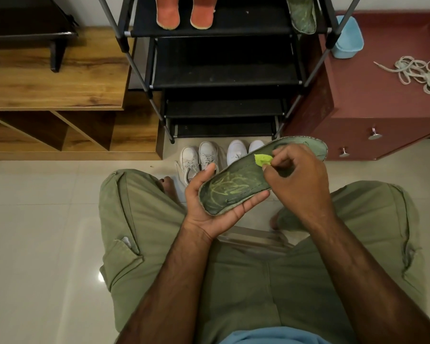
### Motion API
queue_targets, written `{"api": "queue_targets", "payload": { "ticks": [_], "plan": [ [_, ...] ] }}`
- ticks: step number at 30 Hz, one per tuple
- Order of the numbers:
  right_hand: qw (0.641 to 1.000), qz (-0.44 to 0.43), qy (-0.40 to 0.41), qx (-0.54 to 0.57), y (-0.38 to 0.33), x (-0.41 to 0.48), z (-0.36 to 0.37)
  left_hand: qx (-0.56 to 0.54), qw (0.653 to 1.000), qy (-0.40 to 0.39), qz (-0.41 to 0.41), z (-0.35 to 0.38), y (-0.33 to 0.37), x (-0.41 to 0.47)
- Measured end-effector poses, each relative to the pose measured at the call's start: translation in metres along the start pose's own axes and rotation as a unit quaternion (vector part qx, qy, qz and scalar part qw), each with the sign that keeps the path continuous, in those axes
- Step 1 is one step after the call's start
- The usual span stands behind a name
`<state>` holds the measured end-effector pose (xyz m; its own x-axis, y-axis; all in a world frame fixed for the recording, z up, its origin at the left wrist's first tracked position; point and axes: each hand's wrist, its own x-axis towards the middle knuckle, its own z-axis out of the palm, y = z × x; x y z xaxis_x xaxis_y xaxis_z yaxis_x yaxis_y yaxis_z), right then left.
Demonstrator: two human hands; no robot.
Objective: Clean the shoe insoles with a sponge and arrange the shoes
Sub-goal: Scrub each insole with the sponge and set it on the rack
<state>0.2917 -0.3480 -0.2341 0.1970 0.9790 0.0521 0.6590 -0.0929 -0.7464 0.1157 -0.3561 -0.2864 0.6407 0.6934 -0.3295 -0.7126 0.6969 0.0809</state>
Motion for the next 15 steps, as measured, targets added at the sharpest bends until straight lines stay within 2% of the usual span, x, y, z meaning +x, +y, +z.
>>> {"api": "queue_targets", "payload": {
  "ticks": [9,15],
  "plan": [
    [0.987,-0.085,-0.083,-0.109,-0.0004,-0.0013,-0.0052,0.013,1.000,0.028,0.005,0.0030,0.0006,-0.0011],
    [0.982,-0.064,-0.104,-0.142,0.0012,0.0030,-0.0072,0.009,1.000,0.007,-0.008,0.0045,0.0011,-0.0025]
  ]
}}
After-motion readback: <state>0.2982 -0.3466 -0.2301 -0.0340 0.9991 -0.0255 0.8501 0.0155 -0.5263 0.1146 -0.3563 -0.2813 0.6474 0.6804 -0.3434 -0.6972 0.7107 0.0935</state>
